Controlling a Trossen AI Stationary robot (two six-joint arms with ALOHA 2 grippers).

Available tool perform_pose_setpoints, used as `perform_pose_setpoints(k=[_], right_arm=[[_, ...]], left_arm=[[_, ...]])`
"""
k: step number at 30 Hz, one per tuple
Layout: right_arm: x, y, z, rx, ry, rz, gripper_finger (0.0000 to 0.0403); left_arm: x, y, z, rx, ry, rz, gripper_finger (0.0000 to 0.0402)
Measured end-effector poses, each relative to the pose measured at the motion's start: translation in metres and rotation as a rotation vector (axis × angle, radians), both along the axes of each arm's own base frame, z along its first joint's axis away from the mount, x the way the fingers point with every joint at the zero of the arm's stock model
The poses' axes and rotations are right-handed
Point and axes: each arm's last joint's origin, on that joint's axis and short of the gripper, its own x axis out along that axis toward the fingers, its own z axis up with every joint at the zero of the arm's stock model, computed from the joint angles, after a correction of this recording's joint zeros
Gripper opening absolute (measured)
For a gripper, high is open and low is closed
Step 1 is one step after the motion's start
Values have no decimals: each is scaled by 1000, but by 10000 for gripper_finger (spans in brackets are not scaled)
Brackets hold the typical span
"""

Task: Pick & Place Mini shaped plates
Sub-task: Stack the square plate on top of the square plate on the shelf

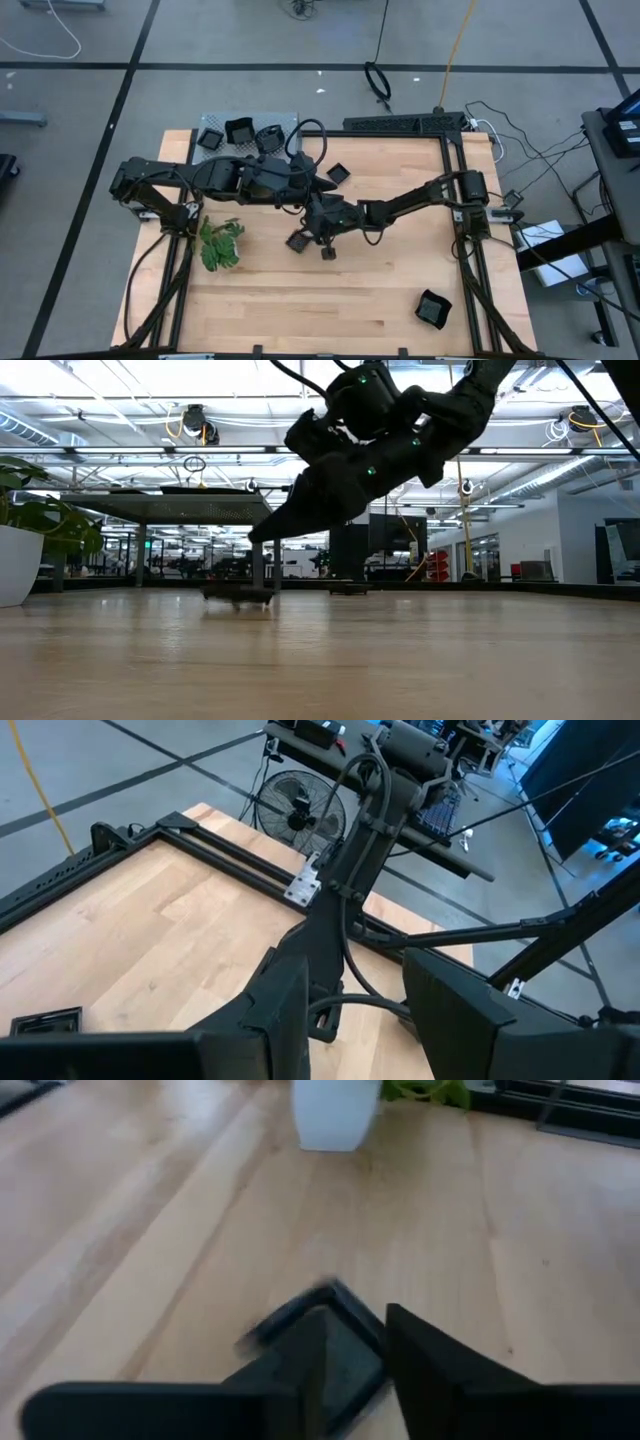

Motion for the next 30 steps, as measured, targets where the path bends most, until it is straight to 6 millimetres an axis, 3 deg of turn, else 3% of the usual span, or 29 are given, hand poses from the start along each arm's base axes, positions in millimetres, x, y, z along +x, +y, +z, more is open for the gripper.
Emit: perform_pose_setpoints(k=[7, 12, 18, 24, 30], right_arm=[[-9, -3, 20, 36, 48, -48, 149], [-38, -3, 48, 22, 220, -51, 153], [-89, -11, 93, -94, 333, -162, 140], [-150, -17, 129, -164, 237, -325, 135], [-217, -19, 140, -83, 93, -417, 135]], left_arm=[[-1, -2, -3, -46, 34, -52, 170], [-8, -11, -17, -112, 195, -188, 170], [-25, -23, -35, -17, 446, -337, 170], [-34, -32, -42, 182, 551, -440, 170], [-28, -42, -57, 327, 617, -539, 170]])
